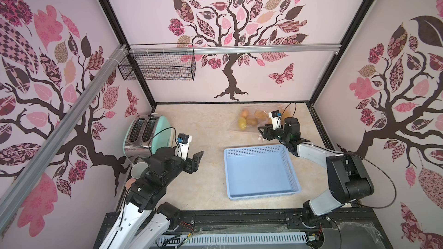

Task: Put the potatoes into a zipper bag and zip it
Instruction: Place the zipper food storage bag at the center of the board.

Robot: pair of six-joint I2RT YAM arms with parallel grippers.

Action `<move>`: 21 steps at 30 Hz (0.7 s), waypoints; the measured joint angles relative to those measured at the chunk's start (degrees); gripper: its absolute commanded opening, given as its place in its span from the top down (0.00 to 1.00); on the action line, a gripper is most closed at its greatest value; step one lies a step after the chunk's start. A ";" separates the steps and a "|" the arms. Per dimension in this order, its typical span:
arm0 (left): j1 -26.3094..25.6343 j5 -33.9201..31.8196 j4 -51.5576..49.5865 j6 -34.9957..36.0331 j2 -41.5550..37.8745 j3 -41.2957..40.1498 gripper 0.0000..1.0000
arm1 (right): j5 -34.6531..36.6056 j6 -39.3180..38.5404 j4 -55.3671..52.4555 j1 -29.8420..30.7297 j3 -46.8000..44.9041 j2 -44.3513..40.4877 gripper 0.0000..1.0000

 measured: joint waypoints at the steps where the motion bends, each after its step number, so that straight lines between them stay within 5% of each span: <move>1: 0.00 -1.05 1.11 -1.14 0.37 -0.46 0.21 | -0.09 0.42 -0.07 0.00 -0.17 -1.79 0.18; 9: 0.00 -20.55 18.10 -4.79 3.61 -10.08 0.10 | 11.67 2.21 3.65 0.04 -10.12 -21.55 0.04; 15: 0.07 -37.94 40.04 2.80 9.81 -26.47 0.09 | 26.45 1.68 8.63 0.04 -25.53 -33.81 0.02; 21: 6.71 -36.72 53.02 7.67 18.01 -33.81 0.10 | 38.99 0.79 17.33 0.04 -36.87 -32.87 0.01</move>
